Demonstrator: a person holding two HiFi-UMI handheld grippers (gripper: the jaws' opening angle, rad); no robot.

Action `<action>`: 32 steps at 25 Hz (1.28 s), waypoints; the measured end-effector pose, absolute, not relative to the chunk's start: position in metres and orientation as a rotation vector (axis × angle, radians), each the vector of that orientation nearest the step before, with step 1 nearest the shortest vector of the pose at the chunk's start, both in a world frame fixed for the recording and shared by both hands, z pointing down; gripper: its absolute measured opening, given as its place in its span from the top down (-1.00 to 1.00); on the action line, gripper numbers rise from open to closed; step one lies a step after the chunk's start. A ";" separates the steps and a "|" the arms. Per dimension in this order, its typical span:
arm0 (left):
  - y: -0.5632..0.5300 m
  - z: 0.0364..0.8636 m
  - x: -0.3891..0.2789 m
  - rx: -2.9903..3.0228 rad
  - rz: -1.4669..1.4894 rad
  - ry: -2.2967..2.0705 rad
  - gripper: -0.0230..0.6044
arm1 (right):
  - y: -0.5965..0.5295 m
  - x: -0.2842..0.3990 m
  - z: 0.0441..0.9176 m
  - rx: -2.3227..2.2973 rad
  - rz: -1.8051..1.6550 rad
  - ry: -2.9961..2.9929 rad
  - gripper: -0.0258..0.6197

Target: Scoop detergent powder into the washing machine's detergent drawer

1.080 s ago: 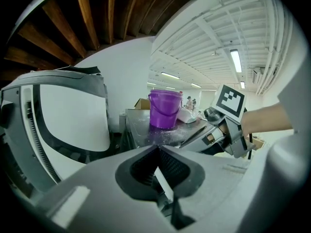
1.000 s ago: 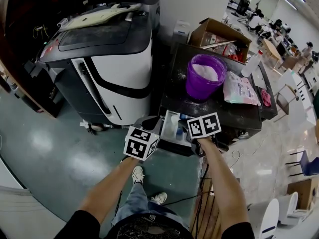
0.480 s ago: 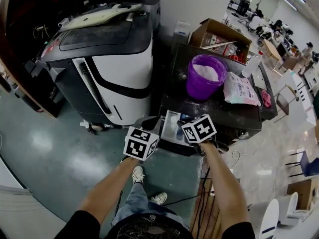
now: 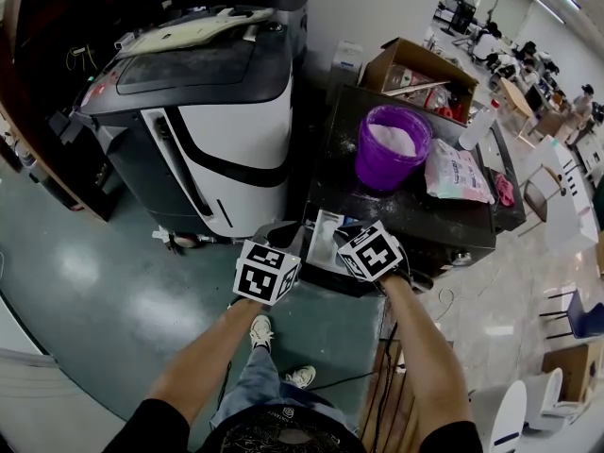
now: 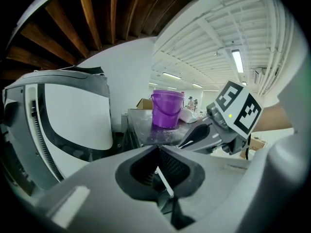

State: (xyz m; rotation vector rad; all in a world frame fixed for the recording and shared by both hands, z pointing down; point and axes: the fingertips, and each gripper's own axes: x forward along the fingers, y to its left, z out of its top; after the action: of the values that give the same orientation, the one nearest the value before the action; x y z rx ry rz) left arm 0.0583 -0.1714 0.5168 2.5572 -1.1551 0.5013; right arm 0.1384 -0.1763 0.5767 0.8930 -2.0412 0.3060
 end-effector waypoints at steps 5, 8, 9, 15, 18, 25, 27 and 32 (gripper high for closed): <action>-0.171 0.517 0.055 2.551 0.498 -1.164 0.93 | -0.175 0.136 0.577 0.857 0.176 -1.997 0.81; -0.170 0.517 0.055 2.550 0.500 -1.166 0.93 | -0.172 0.133 0.576 0.826 0.110 -1.975 0.81; -0.170 0.517 0.055 2.550 0.501 -1.166 0.93 | -0.171 0.132 0.575 0.820 0.092 -1.969 0.81; -0.170 0.516 0.054 2.549 0.502 -1.169 0.93 | -0.173 0.134 0.574 0.809 -0.027 -1.925 0.81; -0.170 0.517 0.055 2.550 0.501 -1.170 0.93 | -0.173 0.133 0.574 0.805 -0.074 -1.912 0.81; -0.171 0.517 0.055 2.546 0.499 -1.172 0.93 | -0.172 0.132 0.575 0.787 -0.216 -1.860 0.81; -0.171 0.517 0.055 2.546 0.501 -1.171 0.93 | -0.172 0.133 0.576 0.777 -0.257 -1.838 0.81; -0.170 0.518 0.056 2.547 0.506 -1.170 0.93 | -0.171 0.134 0.577 0.776 -0.296 -1.820 0.81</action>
State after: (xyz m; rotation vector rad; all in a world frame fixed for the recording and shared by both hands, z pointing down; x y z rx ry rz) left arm 0.0563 -0.1701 0.5177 2.5468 -1.1696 0.5059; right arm 0.1341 -0.1709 0.5769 0.7763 -1.8203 -0.2962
